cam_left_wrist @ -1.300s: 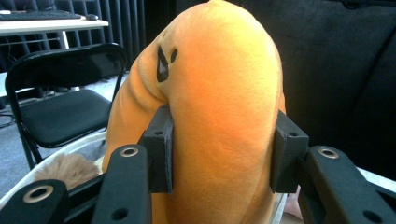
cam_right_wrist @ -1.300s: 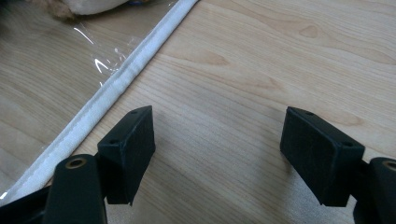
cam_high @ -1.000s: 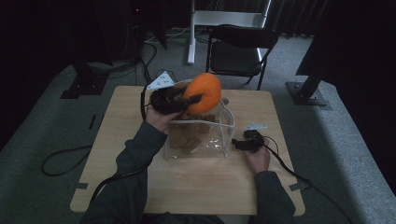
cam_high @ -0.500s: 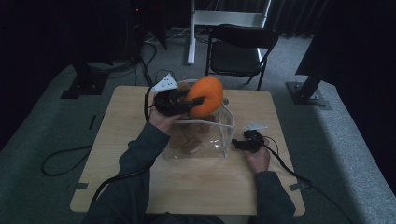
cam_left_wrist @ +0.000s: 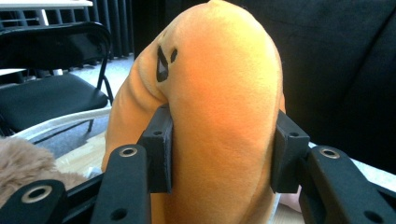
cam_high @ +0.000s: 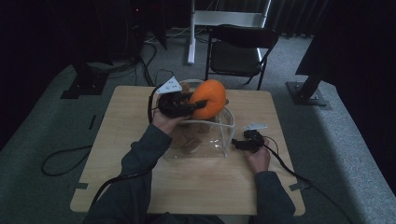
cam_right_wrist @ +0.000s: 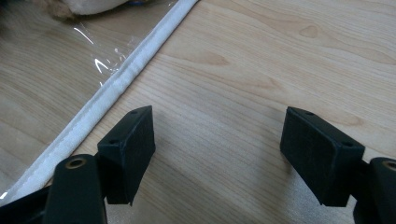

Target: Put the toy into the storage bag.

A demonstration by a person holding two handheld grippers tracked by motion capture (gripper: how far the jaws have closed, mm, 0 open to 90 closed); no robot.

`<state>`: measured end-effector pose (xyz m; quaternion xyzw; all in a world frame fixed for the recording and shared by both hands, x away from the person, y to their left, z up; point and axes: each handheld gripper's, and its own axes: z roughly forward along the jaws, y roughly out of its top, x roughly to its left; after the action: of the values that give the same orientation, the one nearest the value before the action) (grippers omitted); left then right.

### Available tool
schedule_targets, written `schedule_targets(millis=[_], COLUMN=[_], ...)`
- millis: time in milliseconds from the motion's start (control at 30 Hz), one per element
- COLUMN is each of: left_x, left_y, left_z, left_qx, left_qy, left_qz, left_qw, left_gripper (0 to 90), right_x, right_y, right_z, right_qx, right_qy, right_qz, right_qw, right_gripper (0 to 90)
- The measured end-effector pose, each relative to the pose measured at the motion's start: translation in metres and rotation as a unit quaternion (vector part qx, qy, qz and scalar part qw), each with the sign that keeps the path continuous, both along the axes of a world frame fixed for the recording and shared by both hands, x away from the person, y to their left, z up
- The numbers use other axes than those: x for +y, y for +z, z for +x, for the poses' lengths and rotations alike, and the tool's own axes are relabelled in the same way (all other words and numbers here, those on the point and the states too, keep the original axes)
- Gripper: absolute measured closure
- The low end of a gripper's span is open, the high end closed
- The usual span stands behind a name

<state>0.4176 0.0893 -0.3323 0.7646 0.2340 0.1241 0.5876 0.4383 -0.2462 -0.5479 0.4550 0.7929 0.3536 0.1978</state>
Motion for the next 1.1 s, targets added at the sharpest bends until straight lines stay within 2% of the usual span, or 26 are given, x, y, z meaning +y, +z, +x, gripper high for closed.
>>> schedule_targets(millis=[333, 700, 1100], left_x=[-0.001, -0.004, -0.006], left_y=[-0.004, -0.010, -0.019], left_z=[-0.004, -0.008, -0.013], left_qx=[0.005, 0.009, 0.030], left_qy=[0.001, 0.004, -0.008], left_qz=[-0.005, 0.000, -0.006], left_qw=[1.0000, 1.0000, 0.9995], left_gripper=[52.6, 52.4, 52.3], right_x=[0.000, 0.000, 0.000], right_y=[0.000, 0.000, 0.000], right_z=[0.000, 0.000, 0.000], right_qx=[0.000, 0.000, 0.000], right_qy=[0.000, 0.000, 0.000], right_qz=[0.000, 0.000, 0.000], right_qw=[1.0000, 1.0000, 1.0000], right_gripper=[25.3, 25.3, 25.3])
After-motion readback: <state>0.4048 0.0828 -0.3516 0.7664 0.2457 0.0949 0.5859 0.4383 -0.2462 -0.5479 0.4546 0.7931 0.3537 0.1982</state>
